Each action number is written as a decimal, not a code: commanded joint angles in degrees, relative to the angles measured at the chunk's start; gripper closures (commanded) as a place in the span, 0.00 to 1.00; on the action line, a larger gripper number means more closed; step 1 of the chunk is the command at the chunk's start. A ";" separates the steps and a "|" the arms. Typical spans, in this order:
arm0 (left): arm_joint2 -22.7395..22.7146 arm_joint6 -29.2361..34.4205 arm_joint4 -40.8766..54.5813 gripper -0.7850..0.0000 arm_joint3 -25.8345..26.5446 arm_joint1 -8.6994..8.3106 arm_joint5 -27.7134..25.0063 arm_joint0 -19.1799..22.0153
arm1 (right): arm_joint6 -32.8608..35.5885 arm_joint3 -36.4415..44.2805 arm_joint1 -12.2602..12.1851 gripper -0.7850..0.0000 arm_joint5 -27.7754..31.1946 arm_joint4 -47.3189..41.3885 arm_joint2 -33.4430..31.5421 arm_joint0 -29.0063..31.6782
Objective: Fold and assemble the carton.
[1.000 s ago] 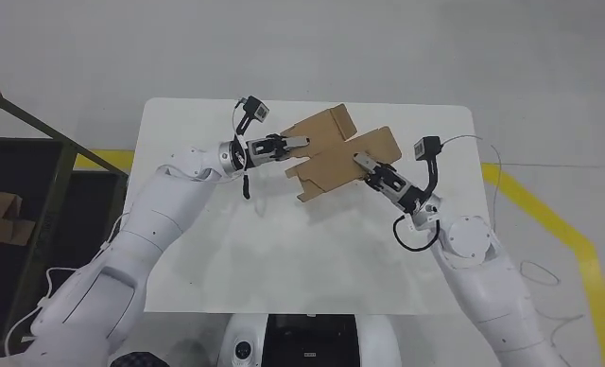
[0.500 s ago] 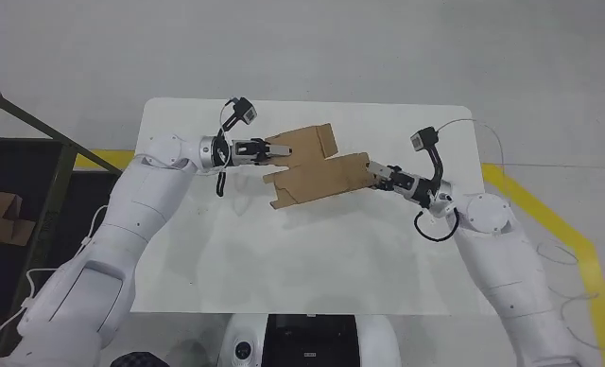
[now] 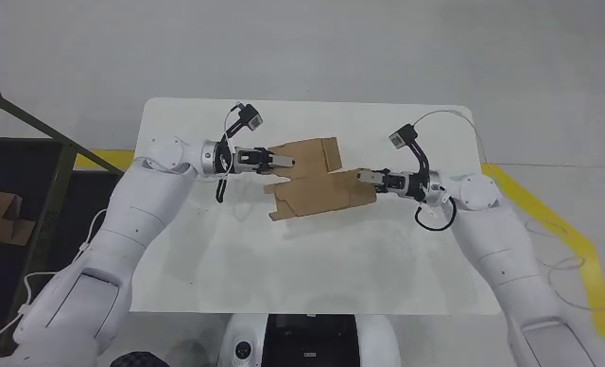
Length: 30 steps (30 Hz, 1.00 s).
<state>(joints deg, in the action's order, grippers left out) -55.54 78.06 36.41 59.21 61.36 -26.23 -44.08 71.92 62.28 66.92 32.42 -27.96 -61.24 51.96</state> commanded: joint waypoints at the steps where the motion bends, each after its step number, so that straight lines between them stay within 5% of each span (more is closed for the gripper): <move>1: 0.03 -0.06 -0.37 1.00 -0.12 -0.06 -0.06 0.07 | 0.20 0.12 -0.02 0.17 -0.26 -0.17 0.38 -0.21; 9: 0.65 -1.33 -1.73 1.00 -0.80 -0.01 -1.33 0.28 | 0.55 0.61 0.00 0.50 -0.61 -0.65 2.36 -0.58; 22: 1.70 -2.90 -3.87 1.00 -2.56 0.21 -2.89 1.36 | 0.10 -0.91 0.11 0.60 -0.16 1.62 4.55 -2.30; 30: 1.67 -2.70 -4.26 1.00 -2.21 0.03 -2.69 1.57 | -0.56 -0.82 0.22 1.00 0.49 2.83 5.80 -2.89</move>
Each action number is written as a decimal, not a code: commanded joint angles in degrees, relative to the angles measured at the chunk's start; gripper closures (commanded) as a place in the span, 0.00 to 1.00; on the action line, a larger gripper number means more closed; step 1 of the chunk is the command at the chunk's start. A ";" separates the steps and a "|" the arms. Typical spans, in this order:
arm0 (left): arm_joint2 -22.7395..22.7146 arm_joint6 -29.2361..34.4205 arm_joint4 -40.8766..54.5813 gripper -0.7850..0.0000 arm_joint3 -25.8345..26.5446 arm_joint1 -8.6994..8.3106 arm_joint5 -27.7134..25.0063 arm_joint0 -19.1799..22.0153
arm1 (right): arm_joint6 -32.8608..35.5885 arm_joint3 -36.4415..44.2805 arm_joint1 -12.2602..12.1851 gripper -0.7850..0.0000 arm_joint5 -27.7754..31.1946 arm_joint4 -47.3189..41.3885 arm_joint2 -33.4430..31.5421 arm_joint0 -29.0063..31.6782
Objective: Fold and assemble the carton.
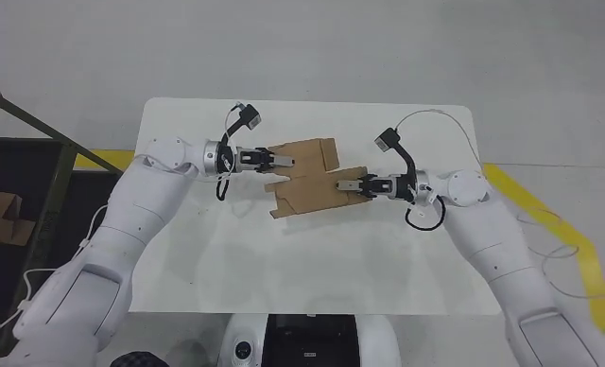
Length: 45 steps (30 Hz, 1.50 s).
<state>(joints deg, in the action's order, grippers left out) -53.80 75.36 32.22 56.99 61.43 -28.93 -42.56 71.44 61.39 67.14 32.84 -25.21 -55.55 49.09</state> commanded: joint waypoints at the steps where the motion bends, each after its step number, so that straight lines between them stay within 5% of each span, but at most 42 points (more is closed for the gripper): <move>1: -0.12 0.02 -0.11 1.00 0.07 -0.07 0.02 0.08 | -0.11 0.12 0.00 1.00 0.12 0.09 0.20 -0.04; 4: -0.14 0.05 -0.52 1.00 0.21 -0.18 0.05 0.14 | -0.16 0.24 -0.01 1.00 0.16 0.02 0.41 -0.09; 5: -0.18 -0.05 -0.53 0.80 0.25 -0.20 -0.05 0.14 | -0.09 0.24 -0.03 1.00 0.09 -0.02 0.46 -0.11; 6: -0.22 -0.19 -0.70 0.00 0.28 -0.24 -0.19 0.16 | -0.06 0.23 -0.05 1.00 0.07 -0.09 0.46 -0.14; 21: -3.68 2.40 11.15 0.00 -0.18 -0.47 2.40 -2.05 | -6.36 -0.44 -0.44 1.00 -0.96 2.69 -1.08 1.57; 45: -6.07 3.78 9.23 0.00 1.82 -0.73 3.78 -1.74 | -8.15 -0.70 0.32 1.00 0.38 4.88 0.84 1.95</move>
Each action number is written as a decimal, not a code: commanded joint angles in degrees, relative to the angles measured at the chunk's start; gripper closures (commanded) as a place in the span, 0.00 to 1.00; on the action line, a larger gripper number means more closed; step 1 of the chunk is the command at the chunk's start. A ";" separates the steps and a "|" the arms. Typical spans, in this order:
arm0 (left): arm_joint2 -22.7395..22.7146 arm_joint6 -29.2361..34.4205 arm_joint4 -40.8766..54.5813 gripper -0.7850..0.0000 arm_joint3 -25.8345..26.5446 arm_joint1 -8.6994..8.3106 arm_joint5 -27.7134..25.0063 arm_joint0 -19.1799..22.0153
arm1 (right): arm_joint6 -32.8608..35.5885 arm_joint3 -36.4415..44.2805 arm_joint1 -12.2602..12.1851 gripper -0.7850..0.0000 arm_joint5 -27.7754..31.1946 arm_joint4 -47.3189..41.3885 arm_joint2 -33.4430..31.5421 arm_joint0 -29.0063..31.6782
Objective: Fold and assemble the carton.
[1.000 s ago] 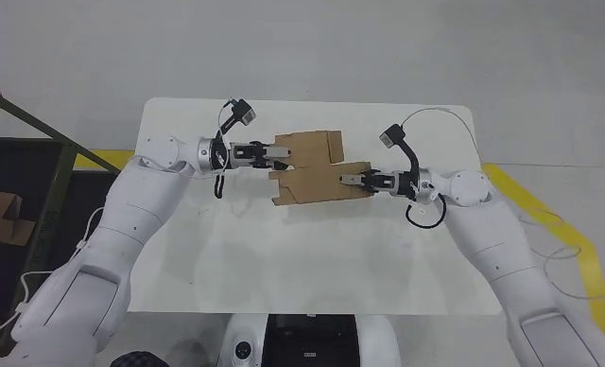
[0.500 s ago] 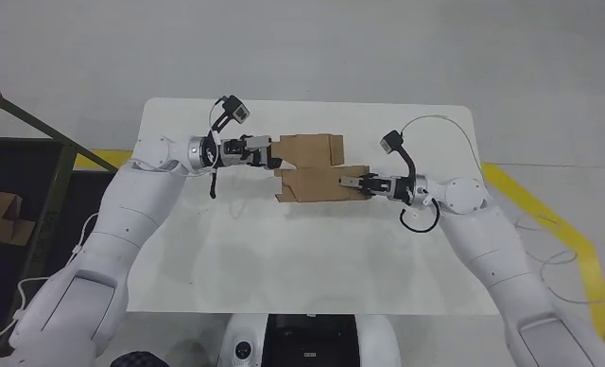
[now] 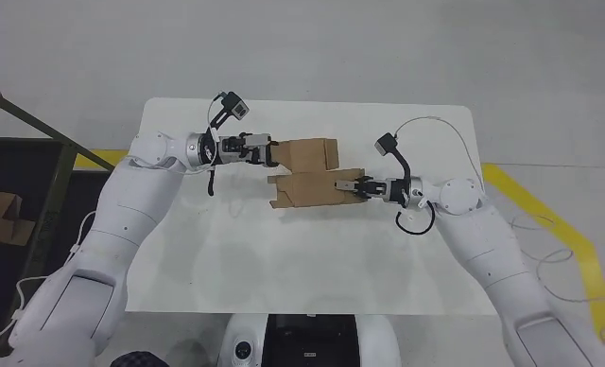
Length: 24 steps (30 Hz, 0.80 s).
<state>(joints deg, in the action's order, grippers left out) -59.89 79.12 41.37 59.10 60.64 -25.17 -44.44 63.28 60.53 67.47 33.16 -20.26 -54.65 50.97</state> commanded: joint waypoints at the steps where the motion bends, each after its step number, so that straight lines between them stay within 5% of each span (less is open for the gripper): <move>1: 0.02 0.11 0.33 0.00 -0.50 0.12 0.11 0.25 | 0.05 0.32 -0.03 1.00 0.13 -0.15 -0.12 0.20; 13: 0.88 -0.37 -1.61 0.00 -1.96 0.71 -0.37 0.96 | 0.19 3.52 -0.26 1.00 -0.53 -0.45 -0.62 1.52; 17: 1.14 -1.09 -2.48 0.25 -2.36 0.90 -1.08 1.10 | 0.07 3.97 -0.30 1.00 -0.67 -0.48 -0.75 1.75; 18: 1.15 -1.23 -2.68 0.38 -2.44 0.92 -1.23 1.13 | 0.07 4.05 -0.31 1.00 -0.71 -0.46 -0.79 1.78; 24: 1.27 -2.38 -5.36 0.55 -3.52 0.96 -2.37 1.39 | -0.39 4.21 -0.36 1.00 -1.29 -0.22 -1.01 1.94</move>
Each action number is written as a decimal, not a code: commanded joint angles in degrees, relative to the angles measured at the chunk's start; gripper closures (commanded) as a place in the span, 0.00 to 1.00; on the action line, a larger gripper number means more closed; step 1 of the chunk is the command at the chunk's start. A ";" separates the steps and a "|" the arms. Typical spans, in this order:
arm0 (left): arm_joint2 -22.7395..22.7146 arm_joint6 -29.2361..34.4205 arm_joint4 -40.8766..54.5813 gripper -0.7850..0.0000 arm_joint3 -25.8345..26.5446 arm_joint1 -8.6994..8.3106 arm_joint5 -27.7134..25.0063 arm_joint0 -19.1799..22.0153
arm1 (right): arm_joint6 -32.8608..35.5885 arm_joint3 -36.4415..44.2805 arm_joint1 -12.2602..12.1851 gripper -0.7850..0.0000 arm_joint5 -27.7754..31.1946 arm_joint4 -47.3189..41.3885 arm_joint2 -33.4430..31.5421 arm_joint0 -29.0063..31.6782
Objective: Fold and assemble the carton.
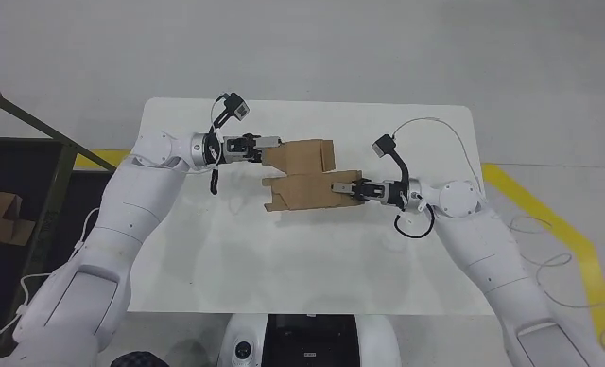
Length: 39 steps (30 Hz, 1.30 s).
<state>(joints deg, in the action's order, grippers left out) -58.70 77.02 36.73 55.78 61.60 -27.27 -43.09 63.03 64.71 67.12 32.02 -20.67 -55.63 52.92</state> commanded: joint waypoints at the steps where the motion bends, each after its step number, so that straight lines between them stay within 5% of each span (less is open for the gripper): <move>1: 0.15 -0.51 -1.29 0.55 -0.46 0.02 -0.50 0.08 | -0.30 0.10 -0.02 1.00 -0.28 0.27 -0.07 0.01; 6: 0.31 -1.08 -2.51 0.56 -1.49 0.19 -1.06 0.38 | -0.95 0.62 -0.16 1.00 -0.88 0.71 -0.61 0.14; 12: 0.50 -1.21 -3.10 0.80 -2.05 0.41 -0.93 0.54 | -1.36 1.89 -0.39 1.00 -1.49 0.89 -1.29 0.79; 15: 0.67 -1.68 -3.87 1.00 -1.85 0.52 -1.09 0.53 | -1.46 2.49 -0.51 1.00 -1.57 1.06 -1.62 1.18; 22: 0.77 -2.07 -4.59 1.00 -1.24 0.69 -0.81 0.34 | -1.44 3.49 -0.79 1.00 -1.65 0.60 -2.50 2.03; 23: 0.75 -2.03 -4.45 1.00 -1.13 0.72 -0.66 0.29 | -1.58 3.70 -0.83 0.86 -1.44 0.65 -2.65 2.15; 25: 0.58 -1.35 -3.09 1.00 -0.79 0.79 -0.05 0.10 | -2.51 3.73 -0.95 0.36 -1.08 1.15 -3.18 2.37; 26: 0.40 -0.91 -2.40 1.00 -0.66 0.79 0.17 0.04 | -3.43 3.54 -1.05 0.00 -0.82 1.94 -3.60 2.43; 34: -0.38 1.18 0.68 1.00 0.41 0.84 1.19 -1.33 | -13.71 2.36 -2.15 0.00 2.78 9.92 -8.70 3.60; 39: 0.22 1.54 0.69 1.00 0.83 1.08 1.55 -2.06 | -11.69 4.97 -2.80 0.00 4.36 4.88 -11.45 4.91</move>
<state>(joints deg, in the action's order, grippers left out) -58.62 78.53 37.46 56.57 62.62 -25.75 -45.03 49.70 68.89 64.41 36.06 -13.74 -66.80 57.59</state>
